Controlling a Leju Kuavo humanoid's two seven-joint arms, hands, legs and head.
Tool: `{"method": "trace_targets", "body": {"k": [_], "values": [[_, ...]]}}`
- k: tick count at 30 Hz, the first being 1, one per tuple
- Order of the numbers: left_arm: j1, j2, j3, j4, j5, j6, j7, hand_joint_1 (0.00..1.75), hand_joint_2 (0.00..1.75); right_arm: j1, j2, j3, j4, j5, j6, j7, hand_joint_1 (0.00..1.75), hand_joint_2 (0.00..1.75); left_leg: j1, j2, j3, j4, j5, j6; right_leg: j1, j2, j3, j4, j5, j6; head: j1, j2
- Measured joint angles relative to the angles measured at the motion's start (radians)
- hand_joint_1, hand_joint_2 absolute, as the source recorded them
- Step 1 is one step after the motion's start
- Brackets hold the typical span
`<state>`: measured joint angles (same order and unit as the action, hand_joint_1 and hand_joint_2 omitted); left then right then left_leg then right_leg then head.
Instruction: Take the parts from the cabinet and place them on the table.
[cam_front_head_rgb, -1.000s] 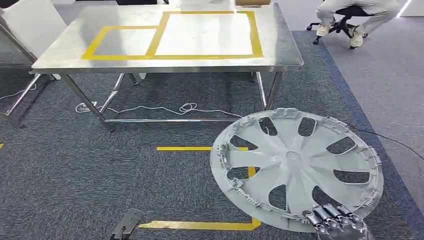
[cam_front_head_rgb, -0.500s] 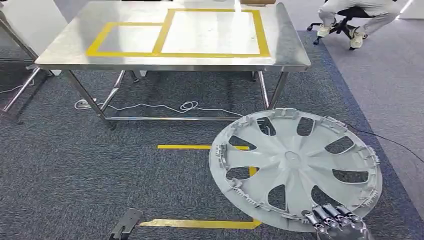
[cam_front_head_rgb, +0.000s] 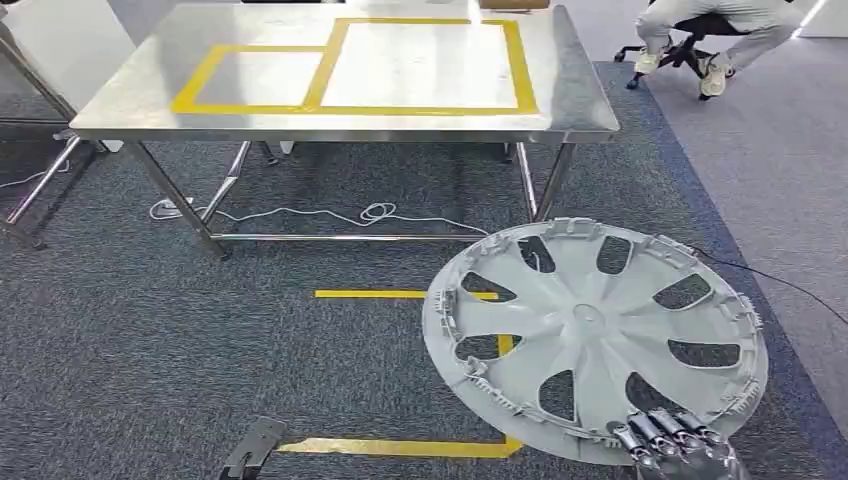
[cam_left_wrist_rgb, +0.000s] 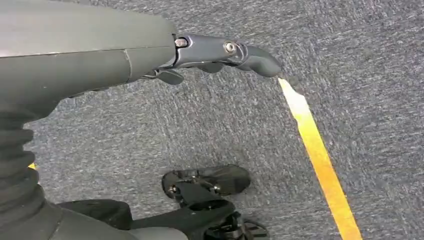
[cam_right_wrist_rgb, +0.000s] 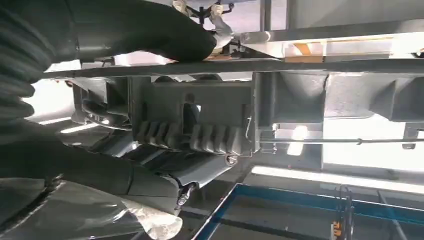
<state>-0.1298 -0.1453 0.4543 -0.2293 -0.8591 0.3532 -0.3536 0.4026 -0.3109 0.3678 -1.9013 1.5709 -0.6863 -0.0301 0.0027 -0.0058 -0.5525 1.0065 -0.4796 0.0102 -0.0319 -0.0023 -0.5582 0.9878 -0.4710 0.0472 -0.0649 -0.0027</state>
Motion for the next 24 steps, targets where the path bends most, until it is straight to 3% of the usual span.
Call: {"method": "trace_targets", "body": {"k": [3, 4, 6, 7, 8, 10, 11, 12, 13, 14, 16, 17, 18, 19, 21, 24], "values": [[0.000, 0.000, 0.001, 0.000, 0.004, -0.015, 0.000, 0.00, 1.75, 0.000, 0.000, 0.000, 0.000, 0.000, 0.000, 0.000, 1.43, 1.75, 0.000, 0.000, 0.000, 0.000, 0.000, 0.000, 0.000, 0.000, 0.000, 0.000, 0.000, 0.000, 0.000, 0.000], [0.000, 0.001, 0.002, 0.000, 0.008, -0.024, -0.002, 0.00, 1.75, 0.000, 0.001, 0.000, 0.000, 0.000, 0.000, 0.000, 1.43, 1.75, -0.006, 0.001, -0.004, 0.011, -0.005, 0.008, -0.008, 0.000, 0.003, -0.011, 0.007, 0.010, 0.000, 0.000], [-0.001, 0.002, 0.002, 0.000, 0.010, -0.032, -0.007, 0.00, 1.75, -0.002, 0.002, 0.000, 0.000, 0.000, 0.000, 0.001, 1.43, 1.75, -0.008, 0.001, 0.001, -0.013, 0.006, 0.027, -0.006, -0.001, 0.009, -0.022, 0.013, 0.024, -0.002, 0.000], [-0.002, 0.002, 0.002, 0.000, 0.010, -0.033, -0.008, 0.00, 1.75, -0.002, 0.002, 0.000, 0.000, 0.000, 0.000, 0.002, 1.43, 1.75, 0.004, 0.003, 0.017, -0.040, 0.023, 0.035, -0.008, -0.002, -0.003, -0.014, 0.005, 0.022, 0.001, 0.000], [-0.003, 0.000, 0.002, 0.000, 0.010, -0.033, -0.009, 0.00, 1.75, -0.001, 0.002, 0.000, 0.000, 0.000, 0.000, 0.002, 1.43, 1.75, 0.001, 0.003, 0.022, -0.051, 0.027, 0.039, -0.006, -0.001, -0.014, 0.013, -0.017, 0.018, 0.002, 0.000], [-0.004, 0.001, 0.003, 0.000, 0.011, -0.033, -0.009, 0.00, 1.75, -0.003, 0.002, -0.001, 0.000, 0.000, 0.000, 0.002, 1.43, 1.75, -0.001, 0.003, 0.019, -0.048, 0.027, 0.041, -0.004, 0.001, -0.089, 0.178, -0.102, 0.017, 0.003, 0.000], [-0.003, 0.000, 0.003, 0.000, 0.011, -0.033, -0.009, 0.00, 1.75, -0.002, 0.002, 0.000, 0.000, 0.000, 0.000, 0.002, 1.43, 1.75, -0.003, 0.003, 0.019, -0.047, 0.026, 0.042, -0.004, 0.001, -0.127, 0.256, -0.130, 0.018, 0.002, 0.000], [-0.002, -0.001, 0.003, 0.000, 0.010, -0.033, -0.009, 0.00, 1.75, -0.002, 0.002, 0.000, 0.000, 0.000, 0.000, 0.002, 1.43, 1.75, -0.004, 0.003, 0.019, -0.046, 0.025, 0.041, -0.004, 0.001, -0.148, 0.296, -0.136, 0.020, 0.002, 0.000], [-0.002, -0.001, 0.003, 0.000, 0.010, -0.033, -0.008, 0.00, 1.75, -0.001, 0.002, 0.000, 0.001, 0.000, 0.000, 0.002, 1.43, 1.75, -0.004, 0.003, 0.019, -0.044, 0.023, 0.038, -0.005, 0.001, -0.144, 0.284, -0.117, 0.021, 0.003, 0.000], [-0.001, -0.001, 0.003, 0.000, 0.009, -0.033, -0.008, 0.00, 1.75, -0.001, 0.002, 0.000, 0.002, 0.000, 0.000, 0.003, 1.43, 1.75, -0.001, 0.001, 0.020, -0.039, 0.019, 0.033, -0.006, 0.000, -0.116, 0.228, -0.077, 0.022, 0.003, 0.000], [-0.002, -0.002, 0.003, 0.000, 0.009, -0.033, -0.008, 0.00, 1.75, -0.003, 0.002, 0.000, 0.003, 0.000, 0.000, 0.003, 1.43, 1.75, 0.005, -0.002, 0.018, -0.017, 0.004, 0.017, -0.012, -0.001, -0.022, 0.043, 0.006, 0.028, 0.003, 0.000], [-0.002, 0.002, 0.004, 0.000, 0.009, -0.033, -0.008, 0.00, 1.75, -0.008, 0.003, 0.000, 0.005, 0.000, 0.000, 0.003, 1.43, 1.75, -0.003, -0.003, 0.012, -0.008, -0.005, 0.006, -0.007, 0.004, -0.014, 0.033, -0.031, 0.028, 0.006, 0.000], [-0.003, 0.002, 0.005, 0.000, 0.009, -0.033, -0.007, 0.00, 1.75, -0.008, 0.003, 0.000, 0.002, 0.000, 0.000, 0.005, 1.43, 1.75, -0.004, -0.003, 0.007, 0.012, -0.012, 0.002, -0.009, 0.009, -0.006, 0.027, -0.022, 0.010, 0.009, 0.000], [-0.004, 0.004, 0.005, 0.000, 0.009, -0.032, -0.007, 0.00, 1.75, -0.008, 0.003, 0.000, 0.003, 0.000, 0.000, 0.006, 1.43, 1.75, -0.007, -0.003, 0.004, 0.012, -0.015, 0.000, -0.014, 0.009, -0.010, 0.032, -0.021, 0.005, 0.002, 0.000], [-0.003, 0.005, 0.005, 0.000, 0.009, -0.032, -0.007, 0.00, 1.75, -0.007, 0.003, 0.001, 0.003, 0.000, 0.000, 0.010, 1.43, 1.75, -0.008, -0.004, 0.004, 0.010, -0.008, 0.015, -0.012, 0.009, -0.011, 0.033, -0.020, 0.005, -0.001, 0.000], [-0.004, 0.006, 0.005, 0.000, 0.009, -0.032, -0.007, 0.00, 1.75, -0.009, 0.003, 0.001, 0.003, 0.000, 0.000, 0.012, 1.43, 1.75, -0.008, -0.003, 0.006, 0.001, -0.004, 0.025, -0.008, 0.009, -0.013, 0.033, -0.022, 0.002, -0.002, 0.000]]}}
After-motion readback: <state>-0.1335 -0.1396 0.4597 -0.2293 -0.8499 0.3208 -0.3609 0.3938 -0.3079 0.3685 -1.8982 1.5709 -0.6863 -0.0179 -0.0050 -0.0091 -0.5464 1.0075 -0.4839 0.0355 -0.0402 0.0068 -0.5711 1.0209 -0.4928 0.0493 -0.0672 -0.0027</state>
